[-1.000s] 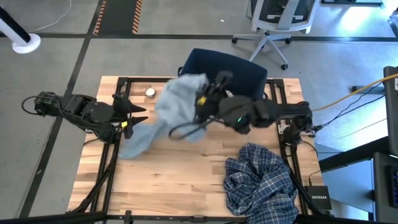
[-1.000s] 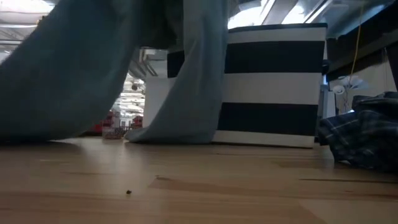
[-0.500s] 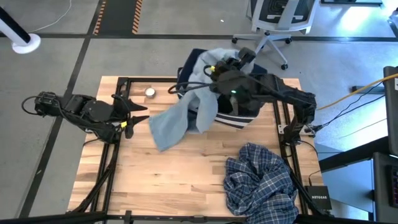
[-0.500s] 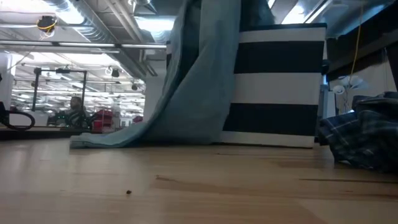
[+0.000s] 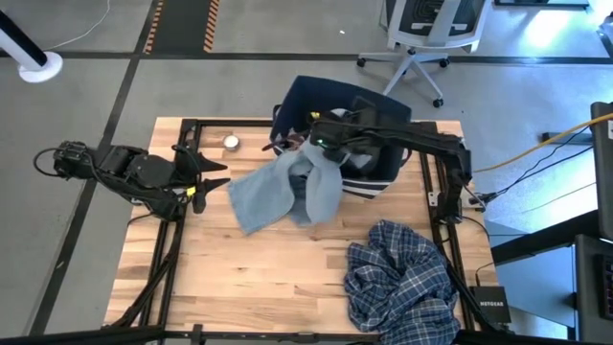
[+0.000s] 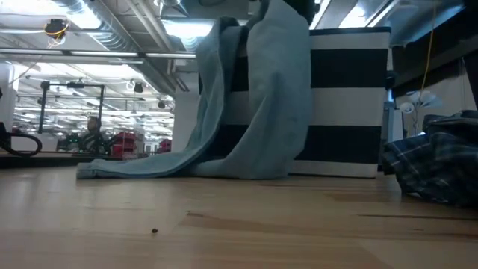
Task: Sort clothes
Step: Put the light blue pants into the blue laundry organizer
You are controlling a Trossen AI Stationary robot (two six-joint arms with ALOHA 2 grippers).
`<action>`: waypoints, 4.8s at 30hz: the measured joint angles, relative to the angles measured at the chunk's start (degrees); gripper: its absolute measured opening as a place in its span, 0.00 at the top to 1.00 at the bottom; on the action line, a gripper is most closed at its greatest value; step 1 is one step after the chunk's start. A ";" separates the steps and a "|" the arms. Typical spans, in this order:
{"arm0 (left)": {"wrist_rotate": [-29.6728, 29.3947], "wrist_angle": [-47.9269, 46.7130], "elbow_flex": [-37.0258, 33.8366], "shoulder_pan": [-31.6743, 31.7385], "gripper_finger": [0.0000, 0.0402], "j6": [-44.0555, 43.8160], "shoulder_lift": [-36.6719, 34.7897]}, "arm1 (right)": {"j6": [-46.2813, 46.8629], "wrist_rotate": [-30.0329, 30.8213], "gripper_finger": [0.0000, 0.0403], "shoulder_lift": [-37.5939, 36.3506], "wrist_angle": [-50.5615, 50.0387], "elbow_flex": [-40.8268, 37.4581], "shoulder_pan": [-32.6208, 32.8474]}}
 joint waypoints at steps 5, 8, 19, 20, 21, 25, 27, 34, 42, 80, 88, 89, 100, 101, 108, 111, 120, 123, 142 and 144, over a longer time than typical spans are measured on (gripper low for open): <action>0.00 -0.11 -0.02 0.02 0.61 0.00 0.00 | 1.45 -3.93 0.78 -0.02 -0.14 -2.67 0.16; 0.00 -0.10 -0.02 0.02 0.61 -0.01 0.00 | 0.46 -11.74 0.78 -0.02 4.05 -3.18 0.06; 0.37 -0.11 -0.01 0.02 0.61 -0.44 0.00 | -5.80 -12.47 0.64 0.02 5.17 2.51 0.23; 0.37 -0.13 0.00 0.00 0.61 -0.44 0.00 | -5.82 -12.00 0.61 0.02 4.67 3.51 0.23; 0.39 -0.13 0.00 0.02 0.61 -0.44 0.00 | -5.85 -11.35 0.57 0.02 4.15 4.49 0.23; 0.39 -0.38 0.00 0.01 0.61 -0.46 0.00 | -6.11 -9.13 0.44 0.02 3.64 8.39 0.24; 0.42 -0.64 0.00 0.00 0.61 -0.46 0.00 | -6.38 -7.68 0.39 0.02 3.01 11.09 0.29; 0.40 -0.59 0.00 0.02 0.61 -0.30 0.00 | -11.06 -3.64 0.33 -1.92 5.86 15.98 4.89; 0.42 -0.65 0.00 0.01 0.61 -0.44 0.01 | -13.39 -3.45 0.33 -2.86 6.50 14.97 16.89; 0.39 -0.92 0.00 0.00 0.61 -0.38 0.00 | 5.48 4.66 0.33 -2.56 63.28 -52.52 30.74; 0.39 -1.13 -0.01 0.01 0.61 -0.24 0.01 | -18.32 2.05 0.33 -2.83 86.07 -47.95 27.95; 0.38 -1.54 0.00 0.01 0.61 -0.28 0.02 | -21.84 3.13 0.33 -2.97 87.46 -46.37 27.99; 0.37 -1.90 0.00 0.00 0.61 -1.25 0.02 | -56.43 22.07 0.33 -4.24 84.25 -18.75 25.15; 0.37 -1.90 0.00 0.00 0.61 -1.25 0.00 | -58.07 24.07 0.33 -4.24 83.05 -16.20 24.14; 0.37 -2.17 -0.01 0.00 0.61 -1.20 0.02 | -57.90 29.48 0.33 -4.46 70.05 -4.31 17.84; 0.37 -2.19 0.00 0.00 0.61 -1.16 0.02 | -52.13 33.78 0.33 -4.46 61.47 -3.91 15.74; 0.37 -2.21 0.00 0.00 0.61 -1.09 0.02 | -16.45 19.43 0.33 -3.96 26.06 -7.83 10.59; 0.37 -2.19 0.00 0.00 0.61 -1.09 0.02 | -6.91 12.03 0.33 -3.96 17.89 -10.52 8.33; 0.37 -2.17 0.00 0.00 0.61 -0.59 0.02 | -9.85 6.90 0.33 -4.22 11.36 0.86 18.85; 0.37 -2.17 0.00 0.00 0.61 -0.66 0.00 | -9.67 4.96 0.33 -4.22 11.45 1.39 21.48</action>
